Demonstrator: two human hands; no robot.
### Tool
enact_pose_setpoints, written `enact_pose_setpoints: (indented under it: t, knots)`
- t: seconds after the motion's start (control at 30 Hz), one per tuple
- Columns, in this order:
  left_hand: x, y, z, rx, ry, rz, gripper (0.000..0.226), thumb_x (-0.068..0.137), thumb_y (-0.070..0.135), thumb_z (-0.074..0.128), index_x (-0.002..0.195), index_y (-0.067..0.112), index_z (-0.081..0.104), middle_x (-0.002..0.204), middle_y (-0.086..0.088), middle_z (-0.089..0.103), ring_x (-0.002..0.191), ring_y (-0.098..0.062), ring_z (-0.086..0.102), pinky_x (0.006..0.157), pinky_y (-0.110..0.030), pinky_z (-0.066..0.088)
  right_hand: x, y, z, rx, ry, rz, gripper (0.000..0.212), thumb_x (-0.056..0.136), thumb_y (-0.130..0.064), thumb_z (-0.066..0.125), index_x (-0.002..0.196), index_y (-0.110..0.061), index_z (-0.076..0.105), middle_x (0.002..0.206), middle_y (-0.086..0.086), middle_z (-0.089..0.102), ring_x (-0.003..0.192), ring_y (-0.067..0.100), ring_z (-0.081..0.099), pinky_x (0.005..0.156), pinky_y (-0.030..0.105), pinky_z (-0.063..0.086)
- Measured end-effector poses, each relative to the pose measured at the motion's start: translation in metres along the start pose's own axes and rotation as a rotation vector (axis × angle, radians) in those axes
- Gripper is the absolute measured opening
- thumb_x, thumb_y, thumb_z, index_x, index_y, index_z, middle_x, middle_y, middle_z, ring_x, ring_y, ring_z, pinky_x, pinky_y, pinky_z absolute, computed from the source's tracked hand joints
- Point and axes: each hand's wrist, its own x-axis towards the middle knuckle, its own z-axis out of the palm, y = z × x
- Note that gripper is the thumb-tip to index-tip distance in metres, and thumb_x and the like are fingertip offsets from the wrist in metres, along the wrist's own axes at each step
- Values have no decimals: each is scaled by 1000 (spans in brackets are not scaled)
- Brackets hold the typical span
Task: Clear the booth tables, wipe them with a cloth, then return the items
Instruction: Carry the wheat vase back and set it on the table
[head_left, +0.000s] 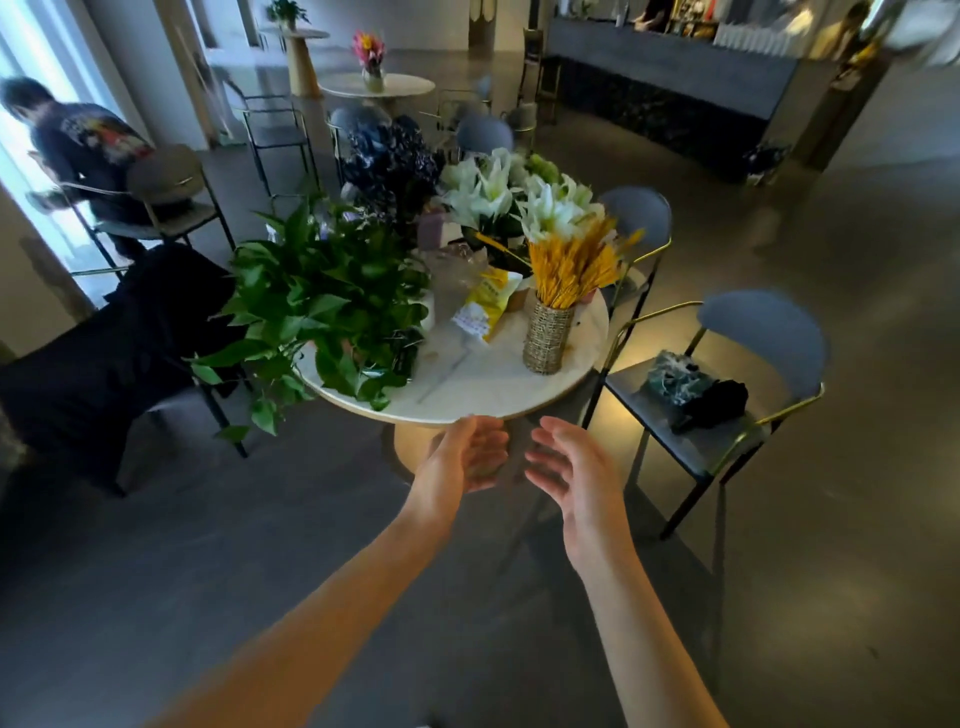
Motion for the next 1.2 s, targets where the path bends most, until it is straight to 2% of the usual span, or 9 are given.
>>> enact_pose_setpoints:
  t: [0.1, 0.27, 0.5, 0.67, 0.83, 0.97, 1.07, 1.13, 1.2]
  knots:
    - [52, 13, 0, 25, -26, -16, 34, 104, 30, 42, 106, 13, 72, 100, -5, 75, 92, -22, 71, 80, -37, 57, 41, -4, 19, 6, 35, -8, 12, 98, -16, 59, 99, -14, 71, 93, 5, 71, 83, 18, 67, 84, 38, 56]
    - [134, 20, 18, 57, -92, -66, 36, 107, 30, 37, 106, 15, 70, 101, -1, 74, 85, -13, 71, 68, -28, 58, 115, -6, 26, -41, 96, -24, 13, 99, -19, 59, 102, -15, 71, 98, 7, 71, 92, 22, 69, 83, 35, 55]
    - [250, 9, 57, 26, -75, -92, 32, 108, 33, 34, 113, 23, 65, 122, -3, 69, 105, -17, 67, 89, -37, 53, 244, -7, 12, -109, 132, -24, 13, 97, -19, 62, 109, -21, 68, 110, 7, 69, 98, 18, 67, 84, 31, 55]
    - [337, 0, 91, 6, -47, -65, 40, 110, 37, 29, 145, 25, 44, 141, 2, 50, 129, -22, 51, 110, -46, 39, 351, -12, -2, -317, 57, -40, 47, 94, -29, 68, 138, -19, 53, 132, 1, 61, 114, 12, 58, 95, 32, 48]
    - [410, -8, 114, 38, 21, -91, 47, 110, 38, 25, 154, 24, 34, 158, 1, 37, 145, -22, 37, 120, -51, 27, 439, -17, -12, -451, 0, -2, 74, 90, -24, 74, 152, -14, 34, 154, 4, 42, 141, 19, 41, 106, 30, 37]
    - [439, -12, 120, 50, 44, -79, 45, 111, 36, 23, 154, 28, 31, 162, 3, 30, 150, -20, 28, 120, -52, 21, 473, -18, -14, -474, -99, -41, 86, 85, -18, 79, 154, -17, 28, 136, -17, 38, 126, -1, 35, 97, 14, 32]
    - [455, -10, 124, 85, 11, -89, 39, 111, 40, 22, 147, 40, 33, 161, 6, 31, 149, -18, 28, 120, -54, 21, 495, -12, -13, -507, -129, -95, 99, 64, -48, 81, 149, -24, 35, 129, -26, 47, 111, -23, 44, 84, -3, 35]
    - [461, -7, 126, 104, -28, -97, 33, 110, 41, 20, 138, 45, 37, 155, 9, 38, 146, -15, 31, 119, -53, 24, 507, -3, -14, -523, -141, -86, 100, 57, -55, 78, 145, -26, 40, 130, -21, 54, 112, -22, 48, 90, 5, 40]
    - [467, -9, 124, 89, -61, -109, 32, 110, 40, 19, 133, 47, 41, 145, 13, 44, 141, -12, 36, 116, -49, 29, 517, 4, -15, -506, -111, -89, 90, 59, -50, 82, 139, -30, 46, 130, -13, 59, 118, -6, 55, 99, 28, 48]
